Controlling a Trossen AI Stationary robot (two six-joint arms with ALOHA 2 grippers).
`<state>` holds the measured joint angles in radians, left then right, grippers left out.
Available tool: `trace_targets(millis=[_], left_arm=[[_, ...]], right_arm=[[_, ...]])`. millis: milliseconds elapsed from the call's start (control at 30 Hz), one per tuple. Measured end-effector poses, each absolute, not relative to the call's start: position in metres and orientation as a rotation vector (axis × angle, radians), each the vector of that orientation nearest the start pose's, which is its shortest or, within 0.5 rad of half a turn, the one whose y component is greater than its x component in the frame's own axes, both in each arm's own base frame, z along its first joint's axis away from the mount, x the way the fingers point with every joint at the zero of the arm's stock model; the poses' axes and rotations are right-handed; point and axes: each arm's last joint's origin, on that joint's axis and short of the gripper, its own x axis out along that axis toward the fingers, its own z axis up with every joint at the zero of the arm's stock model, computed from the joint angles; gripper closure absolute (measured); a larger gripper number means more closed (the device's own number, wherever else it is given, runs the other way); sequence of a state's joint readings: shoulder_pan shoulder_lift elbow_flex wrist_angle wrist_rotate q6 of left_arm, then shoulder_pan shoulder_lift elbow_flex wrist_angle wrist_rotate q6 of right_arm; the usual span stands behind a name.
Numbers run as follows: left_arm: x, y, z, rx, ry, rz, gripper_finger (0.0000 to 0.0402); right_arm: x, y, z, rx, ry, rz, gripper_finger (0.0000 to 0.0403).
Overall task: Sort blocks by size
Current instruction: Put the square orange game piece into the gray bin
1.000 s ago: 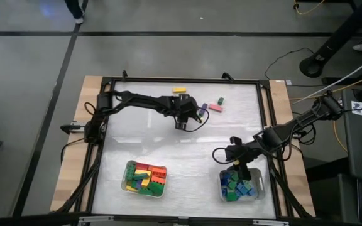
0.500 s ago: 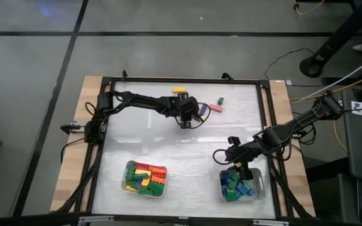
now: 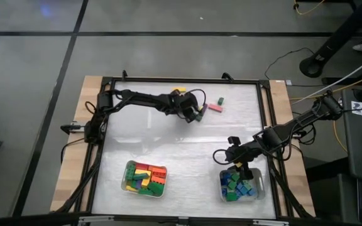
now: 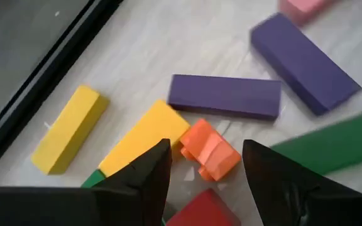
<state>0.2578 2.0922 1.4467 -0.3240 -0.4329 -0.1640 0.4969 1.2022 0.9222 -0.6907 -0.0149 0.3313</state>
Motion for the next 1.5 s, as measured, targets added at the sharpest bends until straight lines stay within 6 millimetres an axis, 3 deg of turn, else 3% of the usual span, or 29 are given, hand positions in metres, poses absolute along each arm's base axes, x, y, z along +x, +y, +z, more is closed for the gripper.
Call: trace_targets(millis=[333, 600, 967, 1133, 1267, 1500], left_arm=[[0.415, 0.133, 0.154, -0.206, 0.883, 0.804, 0.0219], [0.418, 0.134, 0.139, -0.254, 0.911, 0.779, 0.0219], [0.413, 0.133, 0.136, -0.223, 0.972, 0.776, 0.0266], [0.418, 0.127, 0.137, -0.158, 0.971, 0.721, 0.0266], [0.422, 0.116, 0.146, -0.113, 0.970, 0.673, 0.0263], [0.438, 0.085, 0.184, -0.117, 0.876, 0.450, 0.0260]], right_arm=[[0.202, 0.110, 0.259, 0.060, 1.033, 0.301, 0.0224], [0.202, 0.110, 0.259, 0.059, 1.037, 0.300, 0.0224], [0.202, 0.110, 0.258, 0.054, 1.036, 0.296, 0.0224], [0.202, 0.109, 0.258, 0.002, 1.027, 0.306, 0.0224], [0.201, 0.108, 0.258, -0.018, 1.034, 0.281, 0.0224], [0.198, 0.105, 0.255, -0.058, 1.062, 0.255, 0.0224]])
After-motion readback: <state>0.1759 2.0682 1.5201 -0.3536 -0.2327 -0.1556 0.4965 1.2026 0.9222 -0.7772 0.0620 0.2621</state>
